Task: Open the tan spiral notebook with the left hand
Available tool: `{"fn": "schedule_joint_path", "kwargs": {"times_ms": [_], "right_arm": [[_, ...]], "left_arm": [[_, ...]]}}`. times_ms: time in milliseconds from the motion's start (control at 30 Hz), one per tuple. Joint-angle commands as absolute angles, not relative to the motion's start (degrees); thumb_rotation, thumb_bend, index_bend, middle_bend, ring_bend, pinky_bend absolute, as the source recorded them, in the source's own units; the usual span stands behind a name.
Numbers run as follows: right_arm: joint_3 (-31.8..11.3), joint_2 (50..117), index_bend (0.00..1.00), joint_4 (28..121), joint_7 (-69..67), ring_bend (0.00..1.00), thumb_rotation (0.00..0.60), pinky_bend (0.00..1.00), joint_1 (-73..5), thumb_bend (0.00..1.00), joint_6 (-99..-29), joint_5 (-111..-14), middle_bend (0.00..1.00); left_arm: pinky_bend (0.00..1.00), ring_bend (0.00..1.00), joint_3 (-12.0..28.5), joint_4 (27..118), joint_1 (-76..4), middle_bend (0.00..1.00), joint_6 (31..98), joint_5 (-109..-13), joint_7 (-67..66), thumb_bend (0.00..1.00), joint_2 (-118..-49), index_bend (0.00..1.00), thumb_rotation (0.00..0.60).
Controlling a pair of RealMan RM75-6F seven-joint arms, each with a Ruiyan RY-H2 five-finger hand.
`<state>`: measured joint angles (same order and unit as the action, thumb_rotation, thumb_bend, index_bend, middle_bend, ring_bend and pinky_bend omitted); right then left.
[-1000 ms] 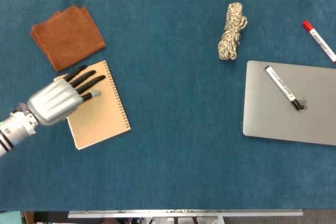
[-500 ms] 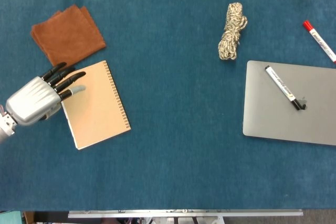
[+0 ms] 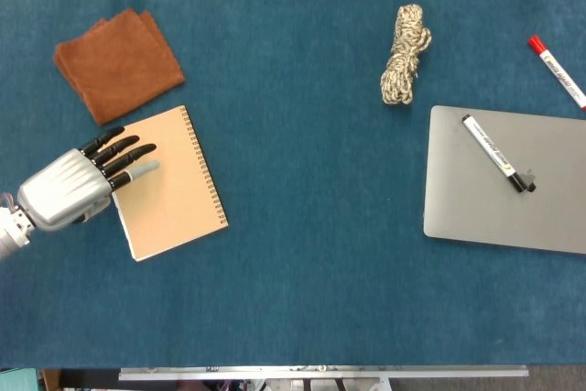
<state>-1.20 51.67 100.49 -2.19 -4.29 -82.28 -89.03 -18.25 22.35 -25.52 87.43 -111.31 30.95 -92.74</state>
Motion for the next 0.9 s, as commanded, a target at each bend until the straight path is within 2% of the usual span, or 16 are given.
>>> {"fn": "schedule_joint_path", "kwargs": {"times_ms": [33,900], "right_arm": [[-1.14,51.70,0.32,100.65,-1.93,0.24,0.600,0.29,-4.25,0.12,-82.24,-88.96,0.32],[-1.13,51.30,0.32,102.92,0.89,0.24,0.600,0.29,-4.20,0.12,-82.13,-88.26,0.32]], "left_arm": [[0.00,0.00,-18.76,19.86,-25.41,0.00,87.21,-111.52,31.60,0.03,-94.11,0.06,0.600],[0.00,0.00,-20.08,14.21,-24.85,0.00,82.83,-110.23,35.24,0.02,-97.16,0.06,0.600]]}}
